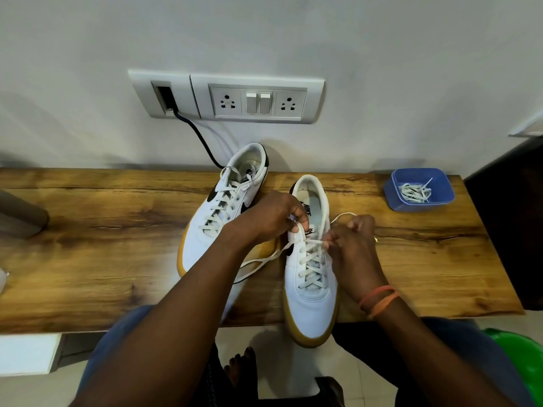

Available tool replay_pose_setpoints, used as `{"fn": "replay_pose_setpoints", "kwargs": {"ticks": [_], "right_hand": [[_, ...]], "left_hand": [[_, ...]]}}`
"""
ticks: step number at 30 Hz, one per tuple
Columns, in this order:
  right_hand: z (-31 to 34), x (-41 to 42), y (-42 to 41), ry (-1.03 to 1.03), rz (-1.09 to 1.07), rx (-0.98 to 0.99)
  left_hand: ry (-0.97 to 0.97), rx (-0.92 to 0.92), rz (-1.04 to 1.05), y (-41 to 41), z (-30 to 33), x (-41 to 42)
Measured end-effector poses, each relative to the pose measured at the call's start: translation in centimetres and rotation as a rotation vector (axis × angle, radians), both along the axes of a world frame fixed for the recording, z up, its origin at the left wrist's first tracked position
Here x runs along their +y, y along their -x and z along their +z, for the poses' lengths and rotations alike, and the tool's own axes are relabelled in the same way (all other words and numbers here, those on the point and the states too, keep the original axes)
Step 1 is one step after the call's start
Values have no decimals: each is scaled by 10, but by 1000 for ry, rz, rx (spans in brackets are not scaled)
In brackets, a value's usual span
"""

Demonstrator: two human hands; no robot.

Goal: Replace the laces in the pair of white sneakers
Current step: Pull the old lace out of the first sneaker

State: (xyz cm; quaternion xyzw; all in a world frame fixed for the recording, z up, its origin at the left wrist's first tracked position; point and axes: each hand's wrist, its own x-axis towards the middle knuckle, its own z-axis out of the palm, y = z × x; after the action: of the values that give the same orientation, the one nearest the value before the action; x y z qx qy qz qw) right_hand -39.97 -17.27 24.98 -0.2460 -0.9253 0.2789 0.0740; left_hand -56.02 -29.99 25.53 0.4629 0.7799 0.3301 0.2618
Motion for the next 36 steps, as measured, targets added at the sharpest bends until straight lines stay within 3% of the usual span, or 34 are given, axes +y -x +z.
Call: {"fn": "replay_pose_setpoints", "kwargs": {"ticks": [3,5,9,13,17,22,26,29,34,36], "right_hand": [[-12,15,-18,396,-220,-74],[-12,14,-23,501,-290,-86],[10,-3,-11,-2,-61,131],[10,-21,2,-279,53,10],[3,-21,8,-259,60,-45],[18,-11,-1,-190,-82,64],[18,26,-23,-23,-249,-181],[14,35,-29,61,-242,-286],[27,0,-7,-168,-60,-99],[24,-12,3,-234,0,-111]], "left_hand": [[-2,-23,18,0,-1,0],[4,-40,26,0,-2,0],[34,-86,26,1,-1,0],[38,-84,30,-2,1,0],[41,-79,36,-1,1,0],[40,-75,37,-1,2,0],[25,-72,31,1,0,-2],[18,-87,41,0,0,-2],[17,-96,47,0,2,-2],[20,-93,46,0,2,-2]]}}
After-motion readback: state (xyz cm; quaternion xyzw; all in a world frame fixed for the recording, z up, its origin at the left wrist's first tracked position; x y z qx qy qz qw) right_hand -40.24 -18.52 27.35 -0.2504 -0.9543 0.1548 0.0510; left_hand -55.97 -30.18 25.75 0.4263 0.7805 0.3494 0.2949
